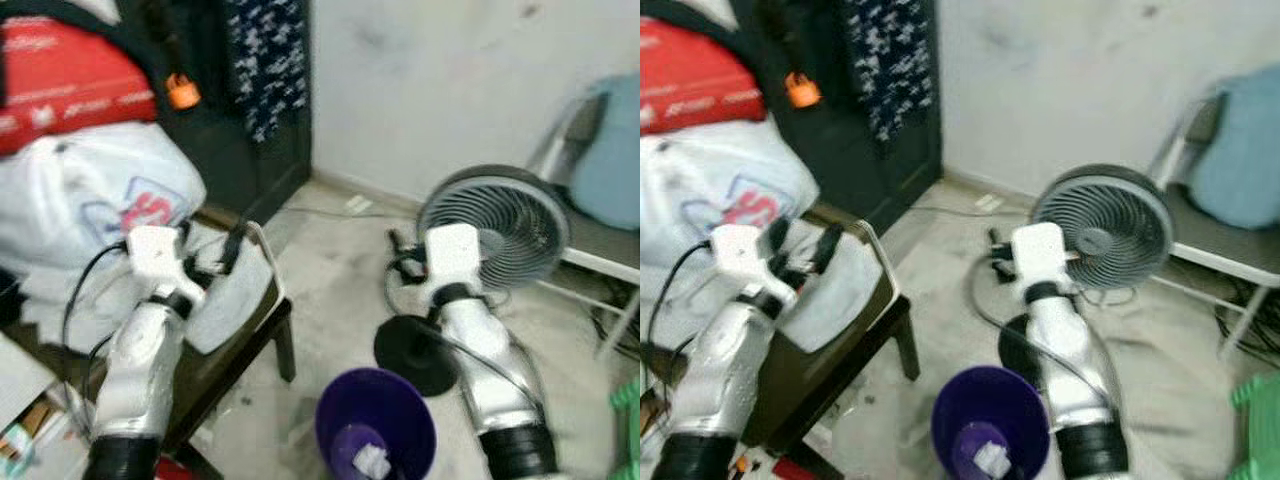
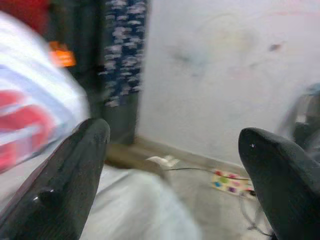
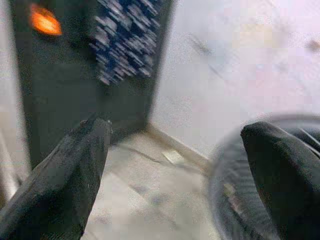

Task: Clean up the room

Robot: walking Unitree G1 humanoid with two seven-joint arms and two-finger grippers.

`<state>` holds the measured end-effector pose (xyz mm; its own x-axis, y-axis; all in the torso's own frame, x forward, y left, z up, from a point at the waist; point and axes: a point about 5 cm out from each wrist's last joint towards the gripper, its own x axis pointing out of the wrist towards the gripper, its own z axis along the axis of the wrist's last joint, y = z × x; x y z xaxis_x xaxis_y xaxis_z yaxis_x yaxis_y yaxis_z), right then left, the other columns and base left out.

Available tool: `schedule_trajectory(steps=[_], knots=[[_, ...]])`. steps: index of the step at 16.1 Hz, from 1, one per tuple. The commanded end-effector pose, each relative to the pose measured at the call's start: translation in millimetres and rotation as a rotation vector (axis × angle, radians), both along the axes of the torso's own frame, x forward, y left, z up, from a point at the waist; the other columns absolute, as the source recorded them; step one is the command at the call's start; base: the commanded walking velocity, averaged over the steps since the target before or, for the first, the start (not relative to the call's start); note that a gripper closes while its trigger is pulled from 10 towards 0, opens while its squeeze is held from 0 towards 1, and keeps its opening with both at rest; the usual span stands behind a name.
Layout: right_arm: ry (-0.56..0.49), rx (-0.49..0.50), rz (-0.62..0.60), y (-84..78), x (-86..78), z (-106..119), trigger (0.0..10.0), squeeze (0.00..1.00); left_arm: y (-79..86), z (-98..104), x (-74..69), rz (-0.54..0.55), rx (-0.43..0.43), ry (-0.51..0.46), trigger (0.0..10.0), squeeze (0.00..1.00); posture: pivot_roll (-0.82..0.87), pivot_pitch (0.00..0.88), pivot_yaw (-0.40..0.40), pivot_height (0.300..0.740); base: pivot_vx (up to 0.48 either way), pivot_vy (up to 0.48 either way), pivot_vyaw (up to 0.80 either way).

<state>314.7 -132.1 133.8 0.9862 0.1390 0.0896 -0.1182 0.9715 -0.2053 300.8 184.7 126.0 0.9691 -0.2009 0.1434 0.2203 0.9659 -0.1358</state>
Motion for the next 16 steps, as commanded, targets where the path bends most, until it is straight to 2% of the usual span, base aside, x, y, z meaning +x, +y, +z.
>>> schedule_trajectory(steps=[1, 3, 7, 9, 12, 14, 16], knots=[[-0.019, -0.013, -0.009, -4.5, -0.7, 5.9, 10.0, 0.00, -1.2, 9.4, 0.7, 0.003, -0.004, -0.036, 10.0, 0.00, -0.15, 0.000, 0.020, 0.740, 0.000, 0.000, 0.80], [-0.025, -0.032, 0.004, -6.5, -6.1, 8.2, 10.0, 0.00, 1.3, 16.3, -0.4, 0.050, -0.015, -0.041, 10.0, 0.00, -0.16, 0.000, 0.002, 0.740, 0.000, 0.000, 0.80], [-0.015, -0.032, -0.005, -9.7, -12.2, 5.1, 10.0, 0.00, -6.0, 9.9, -6.8, 0.045, -0.013, -0.015, 10.0, 0.00, -0.15, 0.000, 0.002, 0.740, 0.000, 0.000, 0.80], [-0.003, -0.021, -0.005, -8.8, -18.3, 4.6, 10.0, 0.00, -15.3, 10.0, -17.6, 0.036, -0.031, 0.001, 10.0, 0.00, -0.14, 0.000, -0.005, 0.740, 0.000, 0.000, 0.80], [0.016, -0.033, 0.029, -2.0, -23.0, 1.2, 10.0, 0.00, -19.6, 9.1, -22.3, 0.002, -0.016, 0.003, 10.0, 0.00, -0.14, 0.000, -0.021, 0.740, 0.000, 0.000, 0.80], [0.018, -0.032, 0.017, -5.2, -23.6, 1.4, 10.0, 0.00, -18.3, 3.6, -25.2, 0.029, -0.014, 0.028, 10.0, 0.00, -0.15, 0.000, -0.017, 0.740, 0.000, 0.000, 0.80], [0.011, -0.035, 0.019, -4.7, -22.3, 5.3, 10.0, 0.00, -23.3, 8.0, -23.4, 0.009, -0.014, 0.025, 10.0, 0.00, -0.15, 0.000, -0.017, 0.740, 0.000, 0.000, 0.80]])
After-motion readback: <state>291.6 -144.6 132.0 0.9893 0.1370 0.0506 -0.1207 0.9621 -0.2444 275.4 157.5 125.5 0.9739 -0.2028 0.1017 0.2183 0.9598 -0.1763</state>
